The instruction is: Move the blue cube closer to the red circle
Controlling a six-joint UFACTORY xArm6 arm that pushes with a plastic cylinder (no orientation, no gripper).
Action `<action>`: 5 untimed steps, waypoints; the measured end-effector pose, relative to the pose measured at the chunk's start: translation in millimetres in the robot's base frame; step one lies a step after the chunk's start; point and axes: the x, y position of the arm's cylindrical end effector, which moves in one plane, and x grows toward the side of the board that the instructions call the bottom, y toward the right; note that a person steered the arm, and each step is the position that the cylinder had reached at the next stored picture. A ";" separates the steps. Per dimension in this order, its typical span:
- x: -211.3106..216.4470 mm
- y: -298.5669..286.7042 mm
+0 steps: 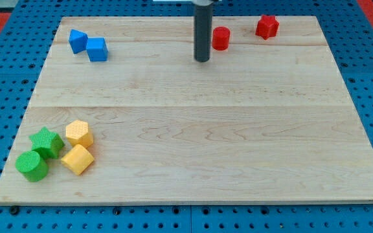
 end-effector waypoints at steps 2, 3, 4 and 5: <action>-24.8 -2.1; -42.9 24.0; -27.6 56.8; 42.5 -61.4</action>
